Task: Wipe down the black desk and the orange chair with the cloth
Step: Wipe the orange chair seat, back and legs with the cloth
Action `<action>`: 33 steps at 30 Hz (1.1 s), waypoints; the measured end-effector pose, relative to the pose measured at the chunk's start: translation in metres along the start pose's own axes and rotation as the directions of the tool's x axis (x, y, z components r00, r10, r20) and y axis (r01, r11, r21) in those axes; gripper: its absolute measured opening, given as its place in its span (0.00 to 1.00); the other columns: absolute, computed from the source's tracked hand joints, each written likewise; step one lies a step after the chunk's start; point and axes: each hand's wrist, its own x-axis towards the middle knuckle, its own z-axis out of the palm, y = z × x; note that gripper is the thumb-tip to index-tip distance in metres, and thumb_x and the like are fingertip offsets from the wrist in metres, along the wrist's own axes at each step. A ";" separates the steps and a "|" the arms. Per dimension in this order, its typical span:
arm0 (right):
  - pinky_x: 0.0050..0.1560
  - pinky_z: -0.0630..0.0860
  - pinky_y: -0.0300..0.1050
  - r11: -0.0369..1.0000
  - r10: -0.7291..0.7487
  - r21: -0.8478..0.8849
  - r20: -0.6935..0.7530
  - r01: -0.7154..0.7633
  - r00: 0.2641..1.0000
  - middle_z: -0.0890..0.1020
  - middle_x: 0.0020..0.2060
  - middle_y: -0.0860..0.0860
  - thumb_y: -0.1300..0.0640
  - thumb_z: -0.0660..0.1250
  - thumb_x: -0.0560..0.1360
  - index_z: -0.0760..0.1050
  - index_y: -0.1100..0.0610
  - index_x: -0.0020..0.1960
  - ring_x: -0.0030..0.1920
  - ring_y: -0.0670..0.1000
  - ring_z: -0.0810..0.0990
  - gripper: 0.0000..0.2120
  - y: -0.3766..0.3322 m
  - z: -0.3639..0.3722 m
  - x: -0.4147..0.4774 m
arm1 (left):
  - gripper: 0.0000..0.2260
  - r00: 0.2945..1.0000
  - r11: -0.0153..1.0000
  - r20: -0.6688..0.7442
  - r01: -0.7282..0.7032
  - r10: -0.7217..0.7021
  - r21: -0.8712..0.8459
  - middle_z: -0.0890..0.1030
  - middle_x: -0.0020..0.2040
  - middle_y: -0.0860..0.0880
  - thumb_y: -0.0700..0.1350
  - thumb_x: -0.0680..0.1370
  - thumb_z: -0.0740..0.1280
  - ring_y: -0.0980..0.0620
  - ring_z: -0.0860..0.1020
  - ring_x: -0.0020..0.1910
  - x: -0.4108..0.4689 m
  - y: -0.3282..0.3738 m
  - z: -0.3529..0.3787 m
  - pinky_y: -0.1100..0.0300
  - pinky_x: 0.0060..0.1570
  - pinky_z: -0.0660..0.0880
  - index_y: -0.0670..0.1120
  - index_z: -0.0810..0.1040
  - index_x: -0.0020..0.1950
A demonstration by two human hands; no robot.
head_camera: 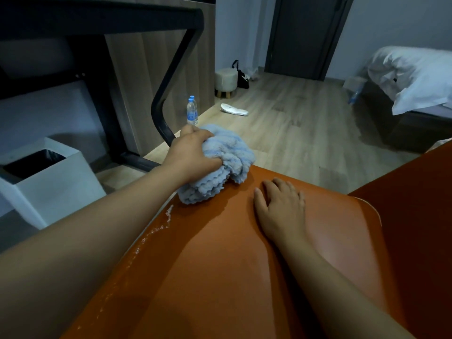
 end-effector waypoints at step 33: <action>0.75 0.52 0.59 1.000 0.007 0.001 -0.005 -0.007 1.000 0.69 0.72 0.50 0.40 0.53 0.79 0.72 0.49 0.68 0.74 0.54 0.61 0.23 0.000 0.000 0.001 | 0.42 0.891 0.957 0.397 0.119 -0.221 0.266 0.59 0.73 0.45 0.68 0.68 0.67 0.42 0.65 0.70 0.023 -0.023 0.024 0.50 0.62 0.68 0.54 0.56 0.77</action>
